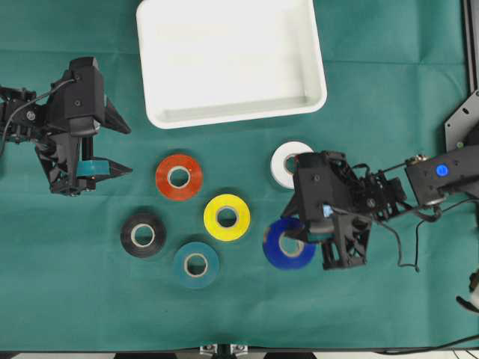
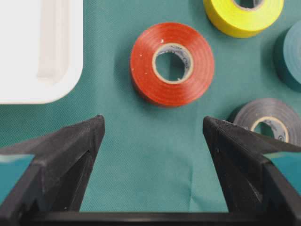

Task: Put the tape alternately from left to right into the white case.
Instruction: 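Lift the blue roll with the right gripper and place it in the tray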

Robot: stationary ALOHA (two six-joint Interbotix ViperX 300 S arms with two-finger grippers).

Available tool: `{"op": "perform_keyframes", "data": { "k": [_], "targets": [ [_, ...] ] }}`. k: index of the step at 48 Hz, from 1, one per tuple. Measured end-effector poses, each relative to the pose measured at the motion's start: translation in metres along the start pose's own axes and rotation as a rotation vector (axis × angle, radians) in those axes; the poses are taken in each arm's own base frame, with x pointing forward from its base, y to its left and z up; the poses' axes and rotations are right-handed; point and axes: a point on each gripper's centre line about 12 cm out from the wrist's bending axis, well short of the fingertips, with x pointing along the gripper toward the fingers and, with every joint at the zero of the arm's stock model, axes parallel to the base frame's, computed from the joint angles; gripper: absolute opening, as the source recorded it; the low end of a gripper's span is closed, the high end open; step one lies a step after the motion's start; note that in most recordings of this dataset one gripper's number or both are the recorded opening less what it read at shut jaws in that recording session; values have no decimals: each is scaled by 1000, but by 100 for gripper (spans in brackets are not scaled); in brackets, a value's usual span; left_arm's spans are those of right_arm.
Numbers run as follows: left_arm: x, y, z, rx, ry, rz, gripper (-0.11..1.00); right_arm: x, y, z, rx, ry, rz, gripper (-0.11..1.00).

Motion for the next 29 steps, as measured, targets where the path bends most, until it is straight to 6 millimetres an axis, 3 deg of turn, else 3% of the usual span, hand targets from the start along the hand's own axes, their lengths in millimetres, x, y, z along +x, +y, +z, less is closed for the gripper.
{"op": "perform_keyframes", "data": {
  "k": [12,29],
  "targets": [
    [0,0,0,0,0,0,44,-2,-40,16,2,-35,-94,27],
    [0,0,0,2,0,0,44,-18,-121,30,63,-56,-287,27]
  ]
}}
